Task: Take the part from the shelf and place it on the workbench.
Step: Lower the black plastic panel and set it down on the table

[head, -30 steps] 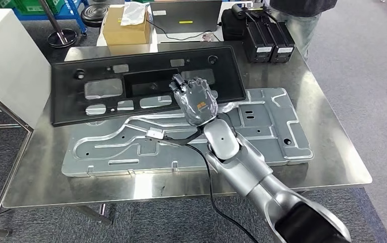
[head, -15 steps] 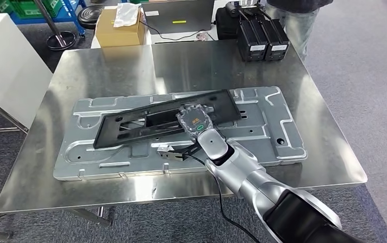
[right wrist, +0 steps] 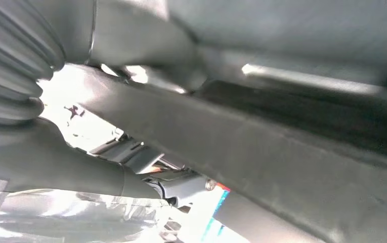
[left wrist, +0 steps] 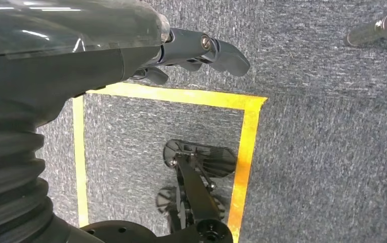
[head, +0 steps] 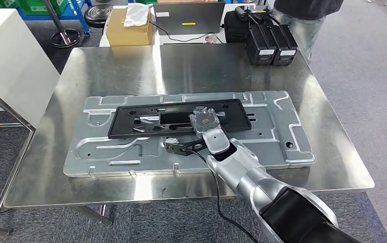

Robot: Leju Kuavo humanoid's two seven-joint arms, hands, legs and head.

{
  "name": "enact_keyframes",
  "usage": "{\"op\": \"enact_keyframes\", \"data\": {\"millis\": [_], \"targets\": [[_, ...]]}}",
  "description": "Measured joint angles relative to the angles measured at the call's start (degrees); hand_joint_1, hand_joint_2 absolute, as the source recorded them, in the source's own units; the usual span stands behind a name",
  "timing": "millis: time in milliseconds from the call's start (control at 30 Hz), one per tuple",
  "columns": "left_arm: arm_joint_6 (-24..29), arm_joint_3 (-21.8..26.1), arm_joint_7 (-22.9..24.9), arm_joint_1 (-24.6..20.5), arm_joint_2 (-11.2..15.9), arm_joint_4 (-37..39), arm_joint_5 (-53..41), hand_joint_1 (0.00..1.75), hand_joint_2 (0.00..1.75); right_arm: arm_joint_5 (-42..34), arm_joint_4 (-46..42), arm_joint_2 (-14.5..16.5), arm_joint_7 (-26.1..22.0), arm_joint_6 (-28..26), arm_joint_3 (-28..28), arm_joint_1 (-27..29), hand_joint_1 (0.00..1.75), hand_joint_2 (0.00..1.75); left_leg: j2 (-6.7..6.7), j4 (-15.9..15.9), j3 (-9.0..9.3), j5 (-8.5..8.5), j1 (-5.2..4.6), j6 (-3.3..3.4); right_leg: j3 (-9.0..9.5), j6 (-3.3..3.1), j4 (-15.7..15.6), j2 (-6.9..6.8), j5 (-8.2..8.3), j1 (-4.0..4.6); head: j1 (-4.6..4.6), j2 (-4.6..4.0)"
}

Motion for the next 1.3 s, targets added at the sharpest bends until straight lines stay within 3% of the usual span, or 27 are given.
{"op": "enact_keyframes", "data": {"millis": [67,200,267,333,367,400,433,500,567,667,733,833,867,900,933,1033,1100,1200,1233,1300], "targets": [[0.4,-0.2,-0.2,0.1,0.0,0.0,-0.3,0.0,0.0,-0.3,0.1,0.2,-0.5,-0.8,-0.7,-0.3,0.0,0.0,-0.12,0.2,-0.04,-0.13,-0.13,-0.63,2.1,-0.46,-4.4,0.02,1.16,0.22,-0.02,0.0],[1.1,-0.6,-0.7,0.2,0.0,0.0,-0.9,0.0,0.0,-2.5,-0.1,0.7,-4.5,-3.7,-2.5,-0.2,0.0,0.0,0.07,0.7,-0.16,-0.72,0.09,-2.09,2.41,-1.72,-5.5,0.33,1.75,0.24,-0.04,0.0],[1.4,-0.9,-0.9,0.2,0.0,0.0,-1.1,0.0,0.0,-4.0,-0.5,1.1,-7.3,-4.9,-3.8,0.2,0.0,0.0,0.27,5.2,-2.05,-3.63,0.2,-2.58,2.51,-2.22,-6.0,0.33,2.11,0.02,-0.09,0.0],[1.6,-1.0,-0.9,0.2,0.0,0.0,-1.2,0.0,0.0,-5.2,-1.0,1.3,-9.4,-5.9,-5.0,0.9,0.0,0.0,0.33,12.7,-5.34,-7.18,0.27,-2.95,2.43,-2.39,-6.0,0.33,2.14,0.09,-0.11,0.0],[1.6,-1.1,-1.0,0.3,0.0,0.0,-1.2,0.0,0.0,-6.1,-1.4,1.4,-10.8,-6.4,-5.7,1.3,0.0,0.0,0.34,15.2,-6.47,-7.89,0.28,-3.05,2.42,-2.41,-5.9,0.32,2.11,0.15,-0.11,0.0],[1.6,-1.1,-1.0,0.3,0.0,0.0,-1.2,0.0,0.0,-7.2,-2.0,1.4,-12.3,-6.8,-6.3,1.8,0.0,0.0,0.35,15.6,-6.66,-7.5,0.29,-3.07,2.43,-2.42,-5.9,0.31,2.07,0.19,-0.11,0.0],[1.5,-1.1,-1.0,0.4,0.0,0.0,-1.2,0.0,0.0,-8.8,-2.9,1.4,-14.1,-7.1,-7.0,2.3,0.0,0.0,0.36,13.7,-5.73,-6.04,0.3,-2.99,2.47,-2.38,-5.8,0.34,2.01,0.22,-0.11,0.0],[1.4,-1.1,-1.1,0.3,0.0,0.0,-1.1,0.0,0.0,-12.7,-5.0,1.5,-18.3,-6.9,-8.7,3.1,0.0,0.0,0.34,5.8,-1.79,-2.28,0.22,-2.54,2.6,-2.18,-5.8,0.44,1.83,0.32,-0.1,0.0],[1.1,-1.1,-1.3,0.3,0.1,0.0,-1.2,0.0,0.0,-18.4,-7.5,1.5,-23.4,-5.1,-10.5,3.9,0.0,0.0,0.29,0.3,0.89,-0.67,-0.03,-1.92,2.55,-1.78,-5.7,0.54,1.72,0.49,-0.08,0.0],[0.6,-1.2,-1.5,0.3,0.1,0.0,-1.3,0.0,0.0,-29.9,-12.2,1.2,-32.3,0.3,-13.6,6.1,0.0,0.0,0.34,-0.6,1.25,-0.73,-0.14,-1.1,2.5,-0.92,-5.7,0.57,1.56,0.48,-0.07,0.0],[0.3,-1.2,-1.7,0.3,0.1,0.0,-1.4,0.0,0.0,-38.0,-15.6,0.7,-37.3,4.2,-16.2,7.5,0.0,0.0,0.43,-1.0,1.42,-0.49,0.11,-0.36,1.72,-0.31,-3.7,0.49,0.08,0.43,-0.03,0.0],[-0.1,-1.3,-2.0,0.3,0.1,0.0,-1.5,0.0,0.0,-52.5,-21.2,-0.5,-43.9,9.7,-20.6,10.1,0.0,0.0,0.46,-1.2,1.54,-0.48,0.19,0.29,-2.99,0.27,6.0,0.38,-4.73,0.27,0.05,0.0],[-0.1,-1.3,-2.2,0.4,0.1,0.0,-1.4,0.0,0.0,-58.1,-23.6,-0.8,-45.4,11.2,-22.1,11.6,0.0,0.0,0.43,-1.2,1.58,-0.55,0.19,0.33,-4.5,0.39,8.8,0.35,-5.46,0.18,0.05,0.0],[-0.2,-1.3,-2.3,0.5,0.1,0.0,-1.3,0.0,0.0,-63.8,-26.7,-1.1,-46.4,12.6,-23.7,13.5,0.0,0.0,0.39,-1.1,1.64,-0.65,0.2,0.34,-5.21,0.48,9.7,0.32,-5.13,0.07,0.06,0.0],[-0.3,-1.3,-2.5,0.6,0.1,0.0,-1.1,0.0,0.0,-69.7,-30.7,-1.2,-46.9,13.9,-25.2,15.5,0.0,0.0,0.33,-1.0,1.71,-0.81,0.21,0.29,-4.88,0.5,8.6,0.26,-3.77,-0.04,0.06,0.0],[-0.4,-1.1,-3.2,0.7,0.0,0.0,-0.3,0.0,0.0,-82.2,-45.3,-1.1,-47.5,16.5,-28.8,21.4,0.0,0.0,0.2,-0.1,1.84,-1.65,0.12,-0.3,-0.33,0.26,-1.5,-0.04,1.38,-0.14,0.07,0.01],[-0.2,-1.0,-3.4,0.9,-0.1,0.0,0.0,0.0,0.0,-83.9,-54.8,-0.9,-47.6,16.4,-30.2,24.9,0.0,0.0,0.21,0.3,1.72,-2.0,-0.07,-0.88,0.88,-0.14,-4.3,-0.01,1.98,0.06,0.04,0.01],[0.4,-0.9,-3.4,1.1,-0.2,0.0,0.3,0.0,0.0,-81.2,-67.8,-1.0,-47.6,11.8,-30.4,29.8,0.0,0.0,0.36,0.6,1.64,-2.49,-0.05,-1.67,0.81,-0.94,-4.5,0.14,2.21,0.08,0.01,0.0],[0.6,-0.9,-3.3,1.2,-0.3,0.0,0.4,0.0,0.0,-79.6,-72.0,-1.4,-47.6,9.0,-29.9,31.2,0.0,0.0,0.42,1.5,1.32,-3.5,-0.02,-1.92,0.8,-1.24,-4.7,0.06,2.35,-0.03,-0.01,0.0],[1.0,-0.6,-3.1,1.2,-0.5,0.0,0.8,0.0,0.0,-75.4,-79.5,-2.9,-47.6,2.1,-27.7,33.7,0.0,0.0,0.54,6.7,-0.45,-7.31,0.05,-2.33,0.66,-1.77,-4.9,-0.12,2.58,-0.11,-0.02,0.0]]}}
